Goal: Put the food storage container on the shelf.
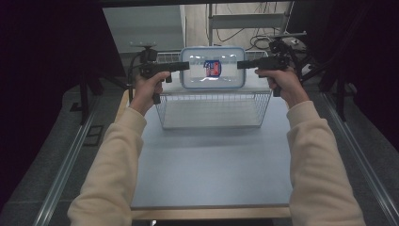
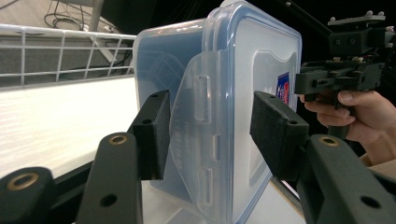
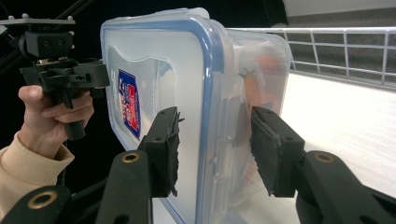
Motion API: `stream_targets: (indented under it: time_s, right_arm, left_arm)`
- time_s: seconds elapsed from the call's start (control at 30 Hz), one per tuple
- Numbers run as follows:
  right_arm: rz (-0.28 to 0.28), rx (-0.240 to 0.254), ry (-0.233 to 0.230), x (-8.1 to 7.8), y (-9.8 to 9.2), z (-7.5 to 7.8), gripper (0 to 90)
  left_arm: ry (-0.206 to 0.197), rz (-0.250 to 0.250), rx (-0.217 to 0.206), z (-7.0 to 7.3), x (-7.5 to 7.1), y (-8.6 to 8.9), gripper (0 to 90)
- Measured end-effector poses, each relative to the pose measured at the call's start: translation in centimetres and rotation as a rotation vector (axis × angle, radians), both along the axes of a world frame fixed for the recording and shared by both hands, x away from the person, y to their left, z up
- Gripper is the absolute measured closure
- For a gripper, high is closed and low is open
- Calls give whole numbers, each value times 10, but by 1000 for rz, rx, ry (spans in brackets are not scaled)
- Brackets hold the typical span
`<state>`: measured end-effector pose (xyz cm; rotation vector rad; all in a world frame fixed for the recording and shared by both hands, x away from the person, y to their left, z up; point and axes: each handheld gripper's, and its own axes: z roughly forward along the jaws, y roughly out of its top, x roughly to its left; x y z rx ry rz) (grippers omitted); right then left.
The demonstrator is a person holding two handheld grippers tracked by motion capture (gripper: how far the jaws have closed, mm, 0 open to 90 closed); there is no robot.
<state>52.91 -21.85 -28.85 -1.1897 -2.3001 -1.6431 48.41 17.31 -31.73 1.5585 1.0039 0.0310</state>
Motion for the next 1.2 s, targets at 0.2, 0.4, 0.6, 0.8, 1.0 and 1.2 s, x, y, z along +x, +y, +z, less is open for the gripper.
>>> stream_targets:
  time_s: [0.2,0.4,0.6,0.8,1.0,1.2]
  right_arm:
    - [-9,-4,20,9,1,-1,528]
    - [-28,-5,46,13,2,0,518]
    - [-84,25,123,24,3,-2,505]
    - [-157,46,173,31,4,-6,491]
    - [-222,-24,168,30,9,-7,500]
    - [-231,-11,132,20,7,-4,452]
  left_arm:
    - [19,-2,-7,-2,8,0,492]
    - [60,15,-51,-5,14,1,491]
    - [124,43,-89,-8,26,0,485]
    - [176,60,-136,-15,38,0,474]
    - [204,77,-105,-23,46,-4,407]
    - [183,146,-107,-19,42,-7,337]
